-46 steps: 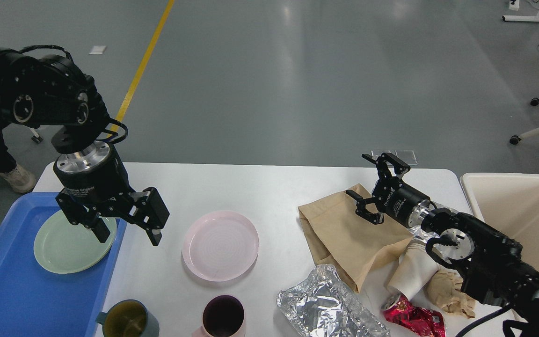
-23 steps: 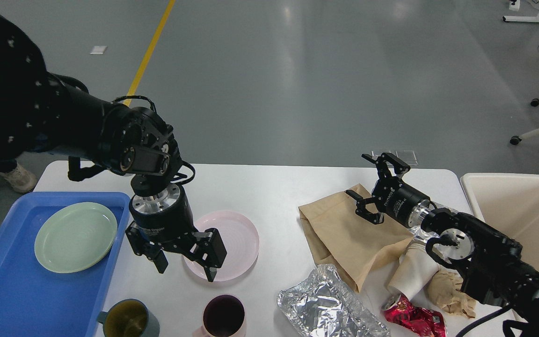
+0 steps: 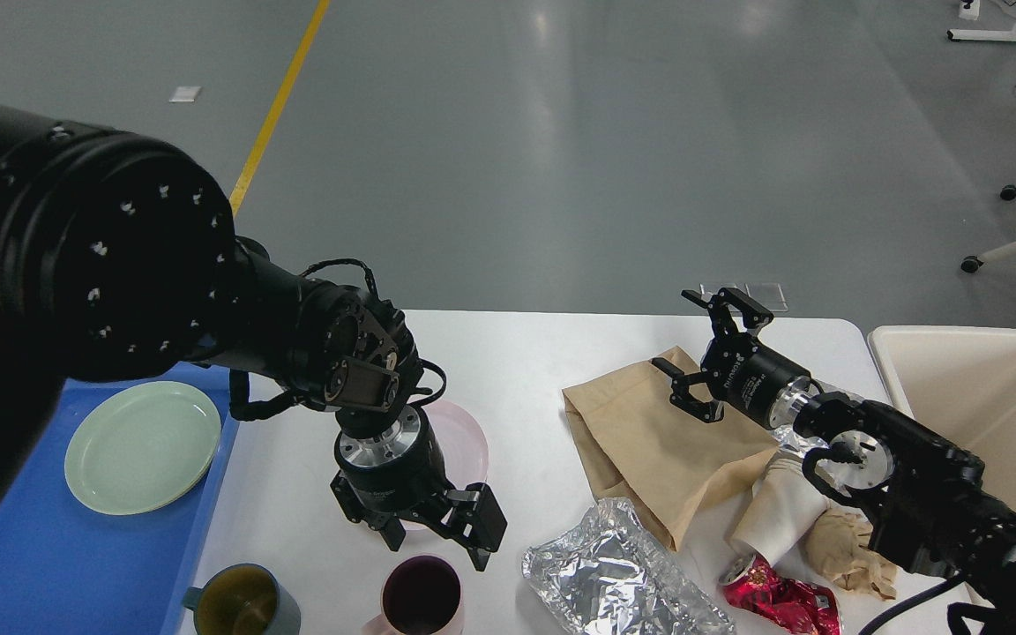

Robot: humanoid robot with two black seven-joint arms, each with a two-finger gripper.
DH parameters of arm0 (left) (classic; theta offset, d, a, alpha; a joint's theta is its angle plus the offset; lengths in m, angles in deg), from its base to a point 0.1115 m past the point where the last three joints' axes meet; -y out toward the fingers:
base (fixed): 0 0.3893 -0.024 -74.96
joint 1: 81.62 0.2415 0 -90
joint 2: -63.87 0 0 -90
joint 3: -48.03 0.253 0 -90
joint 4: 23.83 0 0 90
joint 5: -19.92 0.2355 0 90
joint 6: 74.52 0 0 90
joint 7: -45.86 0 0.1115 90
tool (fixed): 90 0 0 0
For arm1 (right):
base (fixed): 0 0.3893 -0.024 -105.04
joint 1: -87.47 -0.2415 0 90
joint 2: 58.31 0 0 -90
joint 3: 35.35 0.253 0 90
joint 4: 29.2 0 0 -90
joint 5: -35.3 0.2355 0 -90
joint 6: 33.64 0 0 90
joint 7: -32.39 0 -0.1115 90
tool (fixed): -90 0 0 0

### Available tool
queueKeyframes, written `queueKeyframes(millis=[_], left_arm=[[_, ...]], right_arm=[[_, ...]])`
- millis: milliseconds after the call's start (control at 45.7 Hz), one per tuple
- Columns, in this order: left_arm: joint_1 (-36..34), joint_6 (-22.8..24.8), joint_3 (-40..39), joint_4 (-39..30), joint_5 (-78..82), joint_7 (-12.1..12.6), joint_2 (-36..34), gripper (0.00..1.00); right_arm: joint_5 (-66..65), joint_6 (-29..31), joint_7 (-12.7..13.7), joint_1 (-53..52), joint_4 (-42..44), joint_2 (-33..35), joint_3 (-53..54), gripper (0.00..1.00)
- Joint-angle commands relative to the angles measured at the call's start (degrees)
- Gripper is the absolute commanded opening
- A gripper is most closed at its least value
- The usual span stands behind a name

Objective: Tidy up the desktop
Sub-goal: 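Lower the left gripper toward the dark red cup beside the pink plate, then close the left gripper on the dark red cup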

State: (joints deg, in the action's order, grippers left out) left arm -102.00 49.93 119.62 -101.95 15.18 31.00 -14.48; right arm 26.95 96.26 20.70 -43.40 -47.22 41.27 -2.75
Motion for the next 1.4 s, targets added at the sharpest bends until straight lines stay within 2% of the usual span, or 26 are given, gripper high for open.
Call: queueKeyframes(millis=[0, 175, 766, 1116, 1378], left_arm=[[2.1, -2.28, -1.37, 0.08, 0.08, 0.54, 0.12, 0.96], [5.17, -4.83, -1.63, 0.87, 0.35, 0.63, 0.13, 0.96], [11.41, -5.27, -1.54, 4.56, 0.88, 0.72, 0.13, 0.96], [14.84, -8.87, -1.63, 6.85, 0.88, 0.72, -0.31, 0.96], [16.51, -9.14, -2.25, 7.55, 0.88, 0.72, -0.23, 0.94]], right_arm=[[0.0, 0.0, 0.0, 0.0, 0.0, 0.0, 0.01, 1.0], [0.0, 0.0, 0.0, 0.0, 0.0, 0.0, 0.01, 1.0], [0.0, 0.0, 0.0, 0.0, 0.0, 0.0, 0.01, 1.0], [0.0, 0.0, 0.0, 0.0, 0.0, 0.0, 0.01, 1.0], [0.0, 0.0, 0.0, 0.0, 0.0, 0.0, 0.01, 1.0]])
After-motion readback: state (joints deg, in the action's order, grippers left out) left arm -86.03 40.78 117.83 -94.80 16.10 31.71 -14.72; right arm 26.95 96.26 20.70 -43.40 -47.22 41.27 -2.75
